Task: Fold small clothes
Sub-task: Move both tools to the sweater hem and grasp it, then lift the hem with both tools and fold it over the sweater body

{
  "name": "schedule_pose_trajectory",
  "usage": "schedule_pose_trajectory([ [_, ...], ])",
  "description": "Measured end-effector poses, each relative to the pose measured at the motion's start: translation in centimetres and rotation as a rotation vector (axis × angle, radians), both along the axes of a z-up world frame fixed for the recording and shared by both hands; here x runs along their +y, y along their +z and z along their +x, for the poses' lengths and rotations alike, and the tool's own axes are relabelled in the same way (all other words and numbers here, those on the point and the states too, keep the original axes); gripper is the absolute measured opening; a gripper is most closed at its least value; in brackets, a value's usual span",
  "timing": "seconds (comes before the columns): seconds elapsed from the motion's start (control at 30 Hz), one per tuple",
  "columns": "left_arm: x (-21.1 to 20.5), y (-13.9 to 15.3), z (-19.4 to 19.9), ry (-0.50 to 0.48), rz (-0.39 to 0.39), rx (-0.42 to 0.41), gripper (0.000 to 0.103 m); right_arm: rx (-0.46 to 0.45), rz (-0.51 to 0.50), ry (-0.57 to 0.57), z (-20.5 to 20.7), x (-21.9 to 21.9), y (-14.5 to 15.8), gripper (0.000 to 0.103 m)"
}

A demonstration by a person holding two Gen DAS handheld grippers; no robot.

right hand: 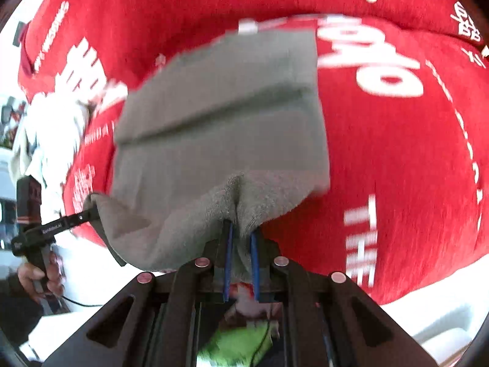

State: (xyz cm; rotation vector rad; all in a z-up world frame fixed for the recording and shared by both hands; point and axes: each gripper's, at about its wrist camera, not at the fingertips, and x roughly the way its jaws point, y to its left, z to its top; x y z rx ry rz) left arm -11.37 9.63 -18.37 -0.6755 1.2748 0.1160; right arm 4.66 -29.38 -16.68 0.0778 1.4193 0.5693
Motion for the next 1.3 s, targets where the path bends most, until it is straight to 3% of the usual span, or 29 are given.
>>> schedule_pose_trajectory([
  [0.13,0.9,-2.4,5.0,0.008,0.030,0.030,0.012,-0.016,-0.014,-0.020,4.9,1.8,-1.8,0.011],
  [0.27,1.6,-5.3,6.6,0.029,0.022,0.112,0.013,0.005,-0.098,-0.013,7.2,4.2,-4.7,0.011],
  [0.3,1.7,-5.3,6.7,0.041,0.008,0.120,0.023,0.010,-0.117,-0.009,7.4,4.3,-5.1,0.011],
  [0.33,1.9,-5.3,6.5,0.059,-0.008,0.129,0.048,0.012,-0.124,-0.008,7.2,4.3,-5.3,0.013],
  [0.4,1.9,-4.9,5.7,0.078,-0.028,0.121,0.085,0.024,-0.115,-0.013,6.9,3.9,-5.3,0.032],
  [0.47,1.5,-3.7,4.1,0.088,-0.017,0.096,0.087,0.013,-0.100,-0.019,6.4,3.3,-4.7,0.089],
  [0.53,0.6,-3.5,2.4,0.082,-0.039,0.112,0.087,-0.029,-0.078,-0.041,5.0,2.1,-3.4,0.091],
  [0.7,-1.3,-4.6,-0.5,0.112,-0.062,0.139,0.087,0.041,-0.100,-0.063,1.0,-0.3,-4.1,0.091],
  [0.8,-1.9,-5.3,-0.2,0.140,-0.070,0.158,0.087,0.081,-0.101,-0.053,0.0,0.2,-5.7,0.086],
  [0.87,-2.6,-6.0,0.7,0.125,-0.065,0.169,0.086,0.085,-0.094,-0.028,-0.2,1.0,-6.4,0.074],
  [0.9,-2.8,-6.4,0.8,0.107,-0.073,0.179,0.074,0.094,-0.095,-0.011,-0.3,1.6,-6.9,0.069],
  [0.93,-3.1,-6.9,1.2,0.083,-0.072,0.199,0.062,0.111,-0.102,0.002,-0.2,2.1,-7.5,0.049],
  [0.97,-3.3,-6.9,1.5,0.068,-0.048,0.204,0.061,0.131,-0.111,0.017,-0.1,2.5,-8.1,0.023],
  [1.0,-3.3,-6.5,1.5,0.053,-0.047,0.187,0.038,0.143,-0.122,0.030,0.0,3.0,-8.4,0.015],
  [1.03,-3.3,-6.4,1.6,0.040,-0.089,0.174,0.008,0.143,-0.122,0.037,0.2,3.2,-8.2,0.009],
  [1.3,-2.8,-3.0,1.0,0.057,-0.117,0.120,0.008,0.089,-0.038,0.037,0.9,2.3,-2.7,0.007],
])
